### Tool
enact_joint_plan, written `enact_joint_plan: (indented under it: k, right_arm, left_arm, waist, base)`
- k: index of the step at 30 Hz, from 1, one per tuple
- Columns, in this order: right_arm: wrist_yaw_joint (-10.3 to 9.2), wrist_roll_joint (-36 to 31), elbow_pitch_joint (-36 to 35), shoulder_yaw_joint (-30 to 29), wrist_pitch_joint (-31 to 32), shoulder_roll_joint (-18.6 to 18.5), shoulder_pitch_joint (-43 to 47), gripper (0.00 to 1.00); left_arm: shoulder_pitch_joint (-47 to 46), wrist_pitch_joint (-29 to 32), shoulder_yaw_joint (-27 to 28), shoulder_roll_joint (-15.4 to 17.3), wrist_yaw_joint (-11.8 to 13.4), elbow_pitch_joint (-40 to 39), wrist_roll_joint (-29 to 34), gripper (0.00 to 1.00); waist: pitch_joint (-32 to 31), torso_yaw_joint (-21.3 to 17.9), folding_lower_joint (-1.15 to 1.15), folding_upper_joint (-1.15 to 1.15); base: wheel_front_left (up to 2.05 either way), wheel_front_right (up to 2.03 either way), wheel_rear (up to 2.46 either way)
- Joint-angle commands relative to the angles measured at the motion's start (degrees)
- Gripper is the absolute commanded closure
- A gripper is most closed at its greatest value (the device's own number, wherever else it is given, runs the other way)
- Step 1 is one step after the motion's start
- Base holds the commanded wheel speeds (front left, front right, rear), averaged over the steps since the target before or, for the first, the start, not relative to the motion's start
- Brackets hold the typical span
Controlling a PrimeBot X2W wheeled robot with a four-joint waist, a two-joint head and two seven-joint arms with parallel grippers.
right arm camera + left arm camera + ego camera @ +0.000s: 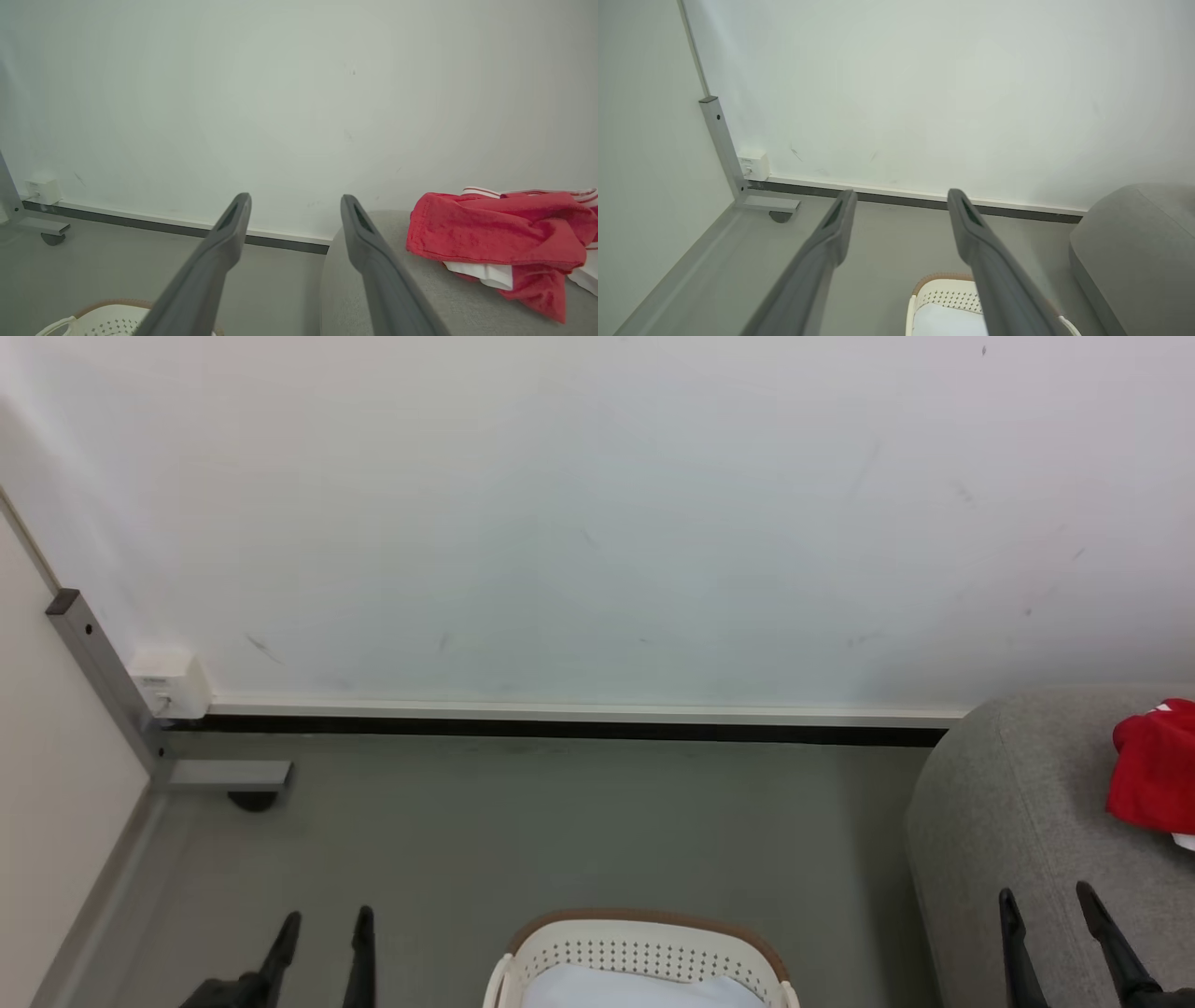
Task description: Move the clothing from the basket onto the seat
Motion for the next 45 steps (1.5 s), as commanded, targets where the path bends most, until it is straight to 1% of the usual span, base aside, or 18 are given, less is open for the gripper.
enact_joint_plan:
  k: [1, 6, 14, 18, 27, 28, 32, 36, 45]
  right_arm:
    - [-0.15, 0.4, 0.4, 0.2, 0.1, 0.0, 1.1, 0.0]
    - [-0.15, 1.4, 1.7, -0.1, 0.1, -0.1, 1.9, 0.0]
    - [-0.15, 1.7, 2.6, -0.4, 0.1, -0.1, 2.4, 0.0]
    - [-0.15, 1.8, 2.9, -0.4, 0.1, -0.1, 2.3, 0.0]
    - [-0.15, 1.6, 3.2, -0.3, 0.1, -0.1, 2.3, 0.0]
    - [0.0, 1.4, 2.9, -0.3, 0.0, 0.0, 1.7, 1.0]
    - [0.0, 1.7, 4.8, -0.4, 0.2, 0.5, 1.9, 1.0]
    - [0.0, 6.5, 5.3, -1.0, 2.0, 0.5, 0.6, 1.0]
    - [-0.01, 17.2, 4.6, -0.7, 4.2, 0.4, -0.2, 1.0]
  left_arm:
    - [1.2, 0.0, 1.0, -0.8, -0.3, 0.3, 1.2, 0.0]
    - [2.7, 0.0, 5.1, -3.7, -2.9, 0.9, 5.0, 0.0]
    - [3.2, 0.0, 9.8, -7.1, -6.6, 1.8, 9.3, 0.0]
    - [2.6, 0.0, 11.6, -8.3, -8.6, 2.7, 11.0, 0.0]
    - [2.3, 0.0, 14.5, -10.5, -12.0, 4.6, 13.5, 0.0]
    - [2.4, 0.0, 14.5, -10.6, -12.3, 4.7, 12.9, 1.0]
    - [3.1, 0.2, 14.5, -11.2, -12.3, 6.5, 12.5, 1.0]
    - [2.2, 1.8, 15.5, -11.4, -12.7, 6.8, 8.2, 1.0]
    - [1.2, 4.1, 16.6, -11.9, -13.4, 6.2, -1.1, 1.0]
  waist:
    - [-0.1, 0.1, 0.01, 0.0]
    - [-0.4, 0.4, 0.01, 0.0]
    - [-0.4, -0.1, 0.01, 0.0]
    - [-0.5, -0.3, 0.01, 0.0]
    - [-0.5, -0.4, 0.01, 0.0]
    - [-0.5, -0.4, 0.01, 0.0]
    - [-0.5, -0.4, 0.01, 0.0]
    - [-0.4, -0.5, 0.01, 0.0]
    - [0.0, -0.7, 0.01, 0.0]
  base:
    - [0.0, 0.0, 0.0]
    - [0.0, 0.0, 0.0]
    - [0.0, 0.0, 0.0]
    - [0.0, 0.0, 0.0]
    - [0.0, 0.0, 0.0]
    - [0.0, 0.0, 0.0]
    - [0.0, 0.0, 0.0]
    - [0.0, 0.0, 0.0]
    - [0.0, 0.0, 0.0]
